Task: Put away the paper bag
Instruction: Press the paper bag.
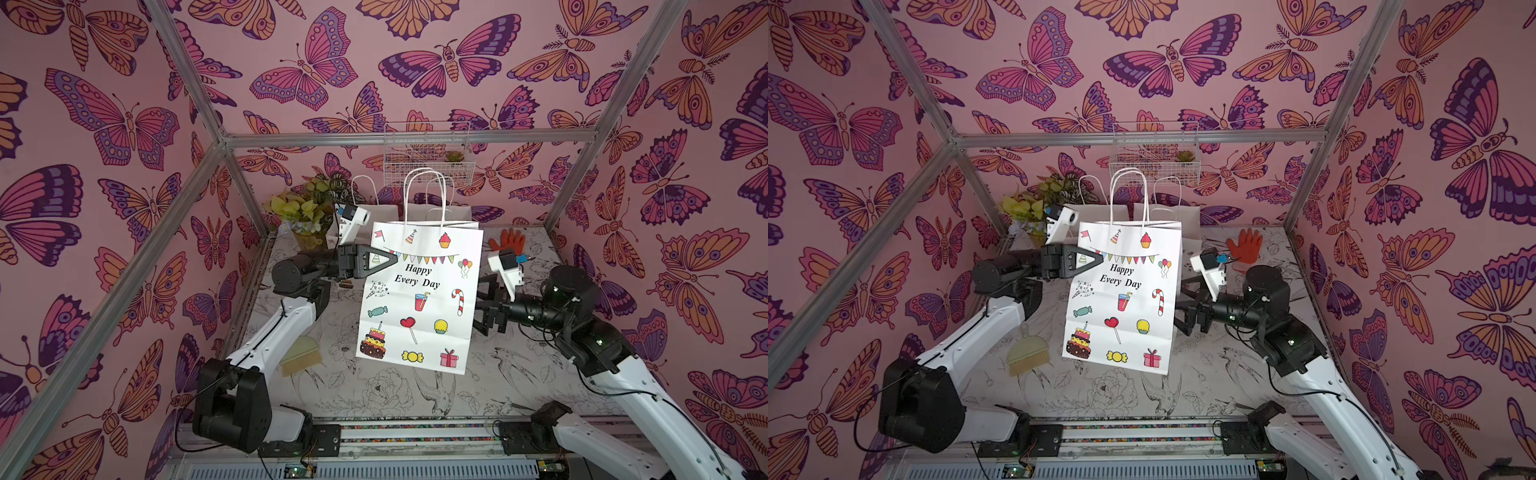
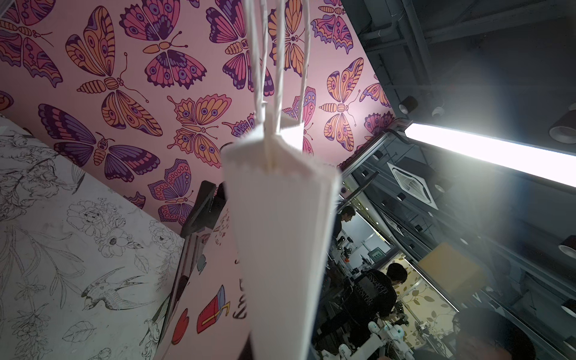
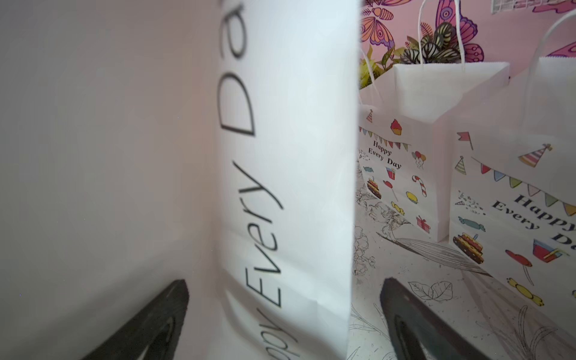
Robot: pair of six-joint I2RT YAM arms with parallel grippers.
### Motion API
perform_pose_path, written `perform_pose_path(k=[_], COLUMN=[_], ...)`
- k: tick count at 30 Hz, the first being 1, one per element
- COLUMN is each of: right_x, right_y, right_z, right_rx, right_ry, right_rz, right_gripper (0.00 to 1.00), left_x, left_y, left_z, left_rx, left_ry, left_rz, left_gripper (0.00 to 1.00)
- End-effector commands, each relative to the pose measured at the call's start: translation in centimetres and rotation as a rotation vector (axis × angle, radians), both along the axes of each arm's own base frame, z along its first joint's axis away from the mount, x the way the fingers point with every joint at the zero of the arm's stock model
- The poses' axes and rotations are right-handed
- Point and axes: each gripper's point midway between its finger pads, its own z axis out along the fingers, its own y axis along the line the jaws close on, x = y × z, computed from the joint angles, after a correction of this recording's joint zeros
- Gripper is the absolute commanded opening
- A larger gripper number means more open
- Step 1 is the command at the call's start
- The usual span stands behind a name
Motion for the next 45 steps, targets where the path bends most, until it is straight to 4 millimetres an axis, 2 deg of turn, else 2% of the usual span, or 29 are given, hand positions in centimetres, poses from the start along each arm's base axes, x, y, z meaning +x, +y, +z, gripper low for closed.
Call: perform_pose_path(k=[1,4,9,12,15,17,19,20,25,28,30,35,40,45], right_x=[-1.2,-1.3,-0.3,0.3,0.5,0.3,-0.3,-0.8,-3.7,-5.0,-5.0,-3.5,-3.9,-2.6], right_y=[0.7,1.1,1.6,2.0,2.1,1.9,1.5,1.2,0.2,0.5,0.7,1.4,1.8,2.4], right_z=[1.4,2.1,2.1,2.4,2.6,2.6,2.9,3.3,6.6,8.3,9.1,9.1,9.3,8.5], right_rx=[0.039,0.07,0.079,0.094,0.099,0.082,0.064,0.067,0.147,0.195,0.221,0.231,0.25,0.232], right_ry=[-0.015,-0.007,0.009,0.019,0.02,0.016,0.006,0.0,-0.005,-0.004,-0.002,0.036,0.039,0.046], right_rz=[0.081,0.115,0.113,0.113,0.11,0.108,0.109,0.119,0.26,0.364,0.395,0.384,0.374,0.282], right_gripper=[0.89,0.78,0.68,0.57,0.42,0.39,0.39,0.43,0.77,0.84,0.85,0.83,0.85,0.71], left_x=[-1.2,-1.2,-1.3,-1.5,-1.6,-1.7,-1.6,-1.5,-1.1,-1.1,-1.2,-1.3,-0.7,0.0], left_y=[0.2,0.3,0.3,0.3,0.4,0.5,0.8,1.0,1.4,1.4,1.4,1.4,1.5,1.6], left_z=[0.3,0.3,0.1,0.0,-0.1,0.0,-0.1,-0.2,-1.3,-1.8,-1.9,-1.8,-2.3,-2.3], left_rx=[-0.01,-0.012,-0.011,-0.009,-0.013,-0.015,-0.016,-0.017,-0.005,0.005,0.006,0.0,-0.006,-0.025], left_ry=[-0.039,-0.038,-0.03,-0.028,-0.025,-0.026,-0.022,-0.019,0.005,0.016,0.017,0.006,0.018,0.021], left_rz=[-0.005,-0.002,-0.002,-0.003,0.001,0.005,0.016,0.025,0.043,0.038,0.037,0.043,0.063,0.086], left_gripper=[0.0,0.01,0.09,0.13,0.16,0.17,0.17,0.17,0.16,0.16,0.16,0.16,0.16,0.16])
